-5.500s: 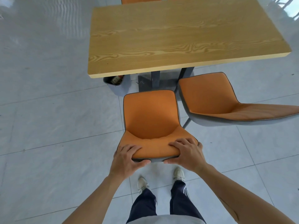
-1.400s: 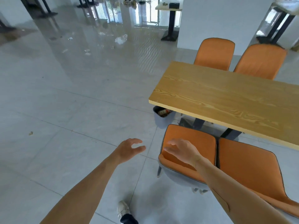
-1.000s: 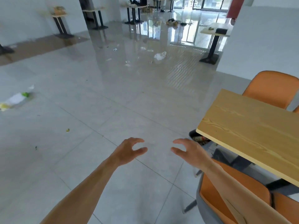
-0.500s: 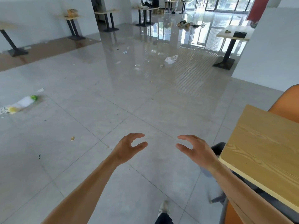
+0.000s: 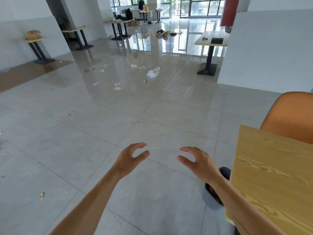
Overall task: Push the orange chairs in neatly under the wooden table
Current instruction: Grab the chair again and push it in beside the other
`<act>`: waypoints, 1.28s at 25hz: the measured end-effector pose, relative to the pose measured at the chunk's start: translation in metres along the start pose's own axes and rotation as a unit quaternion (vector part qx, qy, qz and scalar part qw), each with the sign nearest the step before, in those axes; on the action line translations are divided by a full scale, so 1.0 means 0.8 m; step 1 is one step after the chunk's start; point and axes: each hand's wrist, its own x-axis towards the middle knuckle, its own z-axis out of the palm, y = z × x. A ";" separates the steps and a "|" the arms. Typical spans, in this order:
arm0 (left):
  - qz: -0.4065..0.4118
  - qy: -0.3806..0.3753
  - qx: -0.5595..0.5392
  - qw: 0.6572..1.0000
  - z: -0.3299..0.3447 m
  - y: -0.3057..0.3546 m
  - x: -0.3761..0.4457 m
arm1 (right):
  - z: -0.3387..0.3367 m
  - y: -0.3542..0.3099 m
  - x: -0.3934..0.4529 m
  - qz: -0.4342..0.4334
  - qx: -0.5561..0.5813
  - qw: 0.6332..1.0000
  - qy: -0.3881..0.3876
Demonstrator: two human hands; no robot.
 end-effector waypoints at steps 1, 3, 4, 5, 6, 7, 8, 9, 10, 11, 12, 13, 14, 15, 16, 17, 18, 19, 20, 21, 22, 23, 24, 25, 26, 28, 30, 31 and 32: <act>0.003 -0.007 0.000 1.000 0.003 0.001 0.023 | -0.003 0.009 0.017 0.008 0.003 1.000 0.004; 0.008 -0.024 0.005 1.000 0.007 0.001 0.070 | -0.007 0.024 0.051 0.024 -0.006 1.000 0.007; 0.013 -0.035 0.007 0.999 0.011 -0.002 0.098 | -0.008 0.034 0.071 0.032 -0.015 0.999 0.008; 0.018 -0.044 0.008 0.999 0.015 -0.005 0.124 | -0.009 0.042 0.091 0.037 -0.023 0.999 0.008; 0.025 -0.052 0.009 0.998 0.018 -0.007 0.151 | -0.012 0.049 0.114 0.042 -0.031 0.999 0.006; 0.032 -0.061 0.013 0.998 0.019 -0.010 0.181 | -0.016 0.055 0.139 0.047 -0.038 0.998 0.004; 0.038 -0.068 0.019 0.997 0.020 -0.014 0.211 | -0.021 0.061 0.166 0.054 -0.045 0.998 0.004; 0.042 -0.077 0.022 0.996 0.021 -0.018 0.247 | -0.026 0.068 0.197 0.062 -0.049 0.997 0.006; 0.045 -0.088 0.026 0.995 0.021 -0.021 0.281 | -0.032 0.073 0.227 0.072 -0.051 0.996 0.009; 0.049 -0.099 0.031 0.993 0.021 -0.022 0.316 | -0.038 0.077 0.257 0.080 -0.055 0.995 0.012; 0.054 -0.111 0.036 0.992 0.020 -0.021 0.355 | -0.046 0.081 0.288 0.087 -0.061 0.994 0.016; 0.057 -0.124 0.044 0.990 0.021 -0.019 0.389 | -0.052 0.085 0.315 0.097 -0.066 0.993 0.019; 0.064 -0.140 0.055 0.986 0.024 -0.015 0.428 | -0.058 0.091 0.343 0.110 -0.067 0.991 0.022; 0.074 -0.153 0.068 0.983 0.026 -0.009 0.464 | -0.065 0.096 0.368 0.121 -0.067 0.990 0.027; 0.082 -0.164 0.077 0.980 0.031 -0.002 0.498 | -0.072 0.103 0.389 0.132 -0.066 0.989 0.032; 0.087 -0.176 0.086 0.977 0.036 0.004 0.530 | -0.079 0.111 0.407 0.145 -0.065 0.987 0.036; 0.090 -0.191 0.098 0.972 0.042 0.012 0.556 | -0.086 0.119 0.421 0.160 -0.066 0.984 0.038; 0.096 -0.210 0.109 0.967 0.050 0.021 0.587 | -0.095 0.129 0.439 0.175 -0.068 0.981 0.042; 0.103 -0.226 0.122 0.961 0.057 0.029 0.616 | -0.105 0.141 0.456 0.187 -0.071 0.979 0.047; 0.105 -0.237 0.129 0.957 0.065 0.036 0.644 | -0.115 0.155 0.473 0.197 -0.071 0.976 0.053; 0.104 -0.245 0.130 0.955 0.074 0.044 0.674 | -0.127 0.170 0.491 0.208 -0.067 0.974 0.061; 0.103 -0.254 0.129 0.953 0.084 0.051 0.701 | -0.139 0.184 0.508 0.216 -0.064 0.972 0.066; 0.106 -0.264 0.131 0.950 0.097 0.059 0.733 | -0.151 0.203 0.527 0.222 -0.064 0.971 0.069; 0.112 -0.270 0.136 0.947 0.109 0.068 0.762 | -0.164 0.221 0.547 0.226 -0.067 0.970 0.065; 0.115 -0.275 0.137 0.945 0.123 0.077 0.790 | -0.177 0.239 0.567 0.230 -0.066 0.969 0.057; 0.114 -0.289 0.132 0.941 0.150 0.102 0.842 | -0.206 0.272 0.606 0.240 -0.055 0.968 0.046; 0.108 -0.311 0.140 0.934 0.182 0.130 0.896 | -0.243 0.308 0.647 0.250 -0.046 0.966 0.048; 0.105 -0.322 0.142 0.930 0.195 0.145 0.917 | -0.259 0.321 0.663 0.254 -0.046 0.965 0.048; 0.106 -0.330 0.141 0.927 0.208 0.161 0.939 | -0.276 0.334 0.679 0.257 -0.048 0.964 0.049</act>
